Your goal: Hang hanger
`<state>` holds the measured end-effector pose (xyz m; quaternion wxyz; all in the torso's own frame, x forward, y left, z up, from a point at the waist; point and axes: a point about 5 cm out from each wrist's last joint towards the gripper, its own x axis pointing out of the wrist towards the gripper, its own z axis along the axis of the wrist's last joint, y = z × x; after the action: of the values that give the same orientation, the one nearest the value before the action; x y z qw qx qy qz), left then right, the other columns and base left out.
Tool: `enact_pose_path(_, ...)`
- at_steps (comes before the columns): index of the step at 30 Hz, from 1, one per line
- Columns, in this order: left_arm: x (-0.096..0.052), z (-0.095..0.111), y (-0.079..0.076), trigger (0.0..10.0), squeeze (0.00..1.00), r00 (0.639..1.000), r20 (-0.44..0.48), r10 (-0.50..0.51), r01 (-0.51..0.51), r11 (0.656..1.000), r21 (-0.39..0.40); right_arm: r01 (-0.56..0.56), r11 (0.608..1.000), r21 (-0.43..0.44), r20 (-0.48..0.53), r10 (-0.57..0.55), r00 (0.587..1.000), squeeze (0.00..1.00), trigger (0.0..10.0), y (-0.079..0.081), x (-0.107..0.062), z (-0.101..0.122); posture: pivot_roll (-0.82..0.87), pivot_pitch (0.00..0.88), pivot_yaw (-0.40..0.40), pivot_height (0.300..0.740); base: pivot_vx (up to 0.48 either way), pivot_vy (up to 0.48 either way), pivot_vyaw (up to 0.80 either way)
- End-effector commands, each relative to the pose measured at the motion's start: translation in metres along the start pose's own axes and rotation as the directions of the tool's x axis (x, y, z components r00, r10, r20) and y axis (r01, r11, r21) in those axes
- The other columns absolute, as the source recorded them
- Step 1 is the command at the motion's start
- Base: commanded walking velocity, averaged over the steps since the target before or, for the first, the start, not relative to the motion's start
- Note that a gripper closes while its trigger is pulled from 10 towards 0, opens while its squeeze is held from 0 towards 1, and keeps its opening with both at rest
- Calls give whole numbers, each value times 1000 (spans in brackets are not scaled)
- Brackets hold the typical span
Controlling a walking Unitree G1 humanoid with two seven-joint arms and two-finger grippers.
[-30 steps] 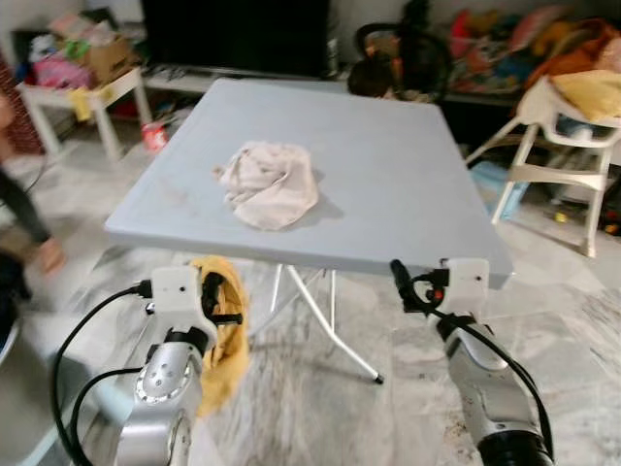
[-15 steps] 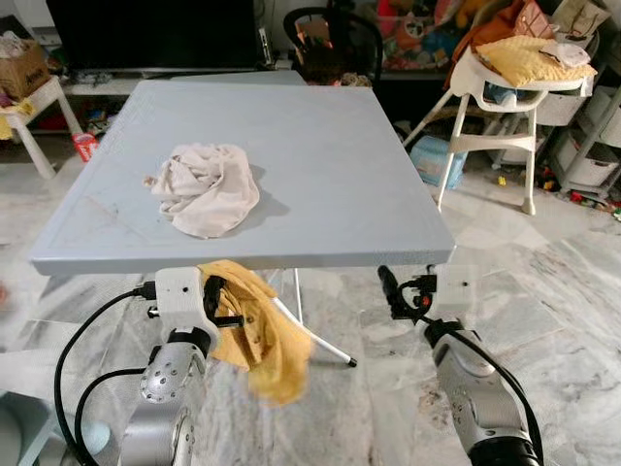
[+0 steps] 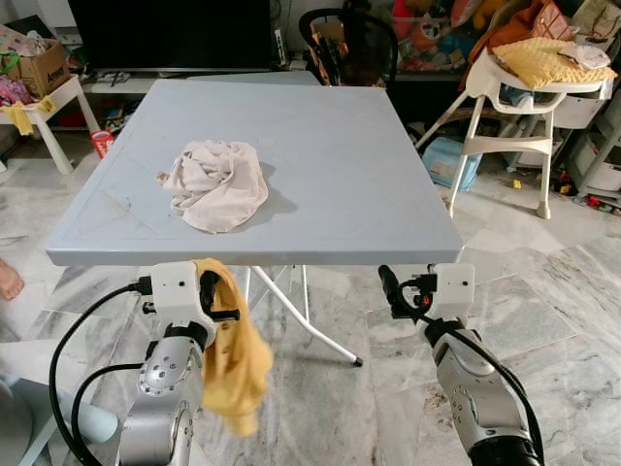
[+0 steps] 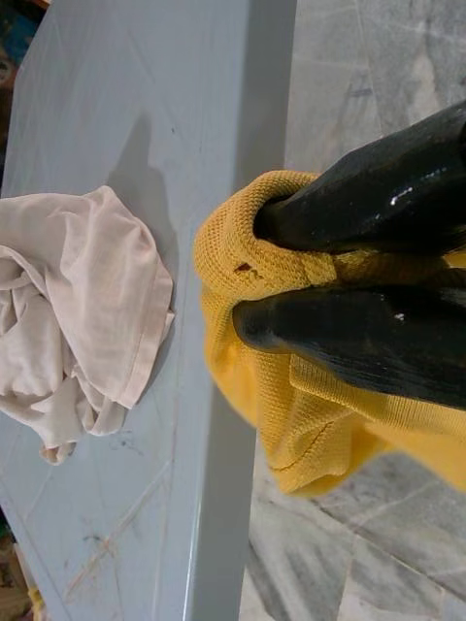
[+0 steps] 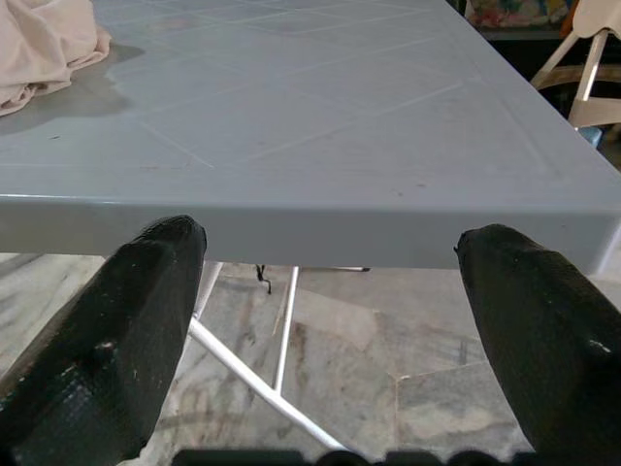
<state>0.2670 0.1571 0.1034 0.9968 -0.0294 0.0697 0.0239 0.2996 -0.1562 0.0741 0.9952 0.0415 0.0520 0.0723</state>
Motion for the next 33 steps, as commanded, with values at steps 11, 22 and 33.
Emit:
enact_pose_path(11,4,7,-5,10000,0,1000,14,-12,12,1000,10,11,1000,-5,26,-11,1000,0,10000,-2,2,8,33,0,-13,740,-299,0,0)
enact_pose_path(22,5,6,-5,10000,0,1000,9,-14,14,1000,13,12,1000,-5,25,-12,1000,0,10000,-2,2,7,34,0,-12,740,-348,0,0)
enact_pose_path(33,4,6,-5,10000,0,1000,17,-18,18,1000,6,10,1000,-7,25,-10,1000,0,10000,-3,3,8,34,0,-16,740,-183,0,0)
